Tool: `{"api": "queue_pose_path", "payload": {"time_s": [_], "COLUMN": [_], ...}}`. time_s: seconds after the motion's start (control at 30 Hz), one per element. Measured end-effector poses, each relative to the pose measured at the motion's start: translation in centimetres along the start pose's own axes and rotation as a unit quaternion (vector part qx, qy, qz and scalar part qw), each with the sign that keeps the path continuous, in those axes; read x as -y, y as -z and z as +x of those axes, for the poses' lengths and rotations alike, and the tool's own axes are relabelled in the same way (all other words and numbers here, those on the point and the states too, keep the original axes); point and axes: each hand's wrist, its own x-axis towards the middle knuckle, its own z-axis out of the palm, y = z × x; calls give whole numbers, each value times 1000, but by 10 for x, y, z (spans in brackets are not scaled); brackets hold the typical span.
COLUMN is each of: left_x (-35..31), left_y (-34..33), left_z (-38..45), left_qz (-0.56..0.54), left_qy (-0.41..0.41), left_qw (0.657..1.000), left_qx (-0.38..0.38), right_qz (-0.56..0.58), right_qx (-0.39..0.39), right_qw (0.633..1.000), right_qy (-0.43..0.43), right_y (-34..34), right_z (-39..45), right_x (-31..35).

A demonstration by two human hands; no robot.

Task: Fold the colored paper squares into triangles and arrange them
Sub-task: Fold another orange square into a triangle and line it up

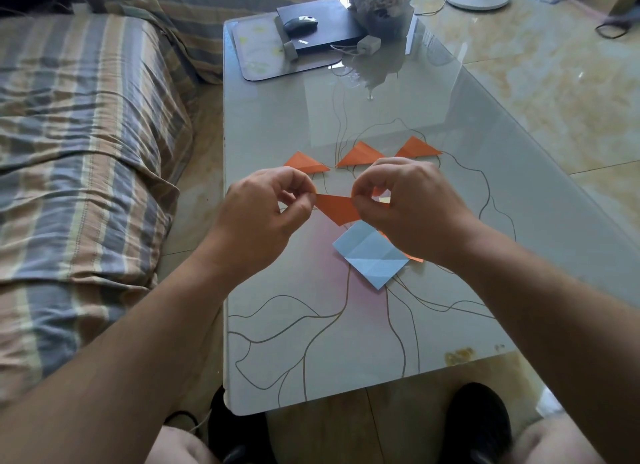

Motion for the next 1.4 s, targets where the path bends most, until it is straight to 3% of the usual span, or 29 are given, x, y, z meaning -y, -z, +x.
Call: {"api": "queue_pose_path", "payload": {"time_s": [0.97, 1.1, 1.2, 1.3, 1.4], "left_x": [17, 18, 12, 5, 0], "left_y": [16, 15, 7, -3, -10], "left_z": [4, 4, 1, -4, -6], "left_qz": [-31, -39, -15, 27, 29], "left_qy": [53, 72, 61, 42, 32], "left_qw": [998, 997, 997, 994, 991], "left_qx": [1, 1, 41, 93, 129], "right_qz": [-29, -47, -35, -21, -16], "right_qx": [-3, -36, -70, -31, 78], "right_qw": [999, 995, 993, 998, 996], "right_qy": [-29, -78, -83, -48, -47], "right_y": [15, 21, 17, 5, -7], "right_z": [-2, -2, -4, -6, -9], "right_x": [-25, -26, -19, -8, 2]}}
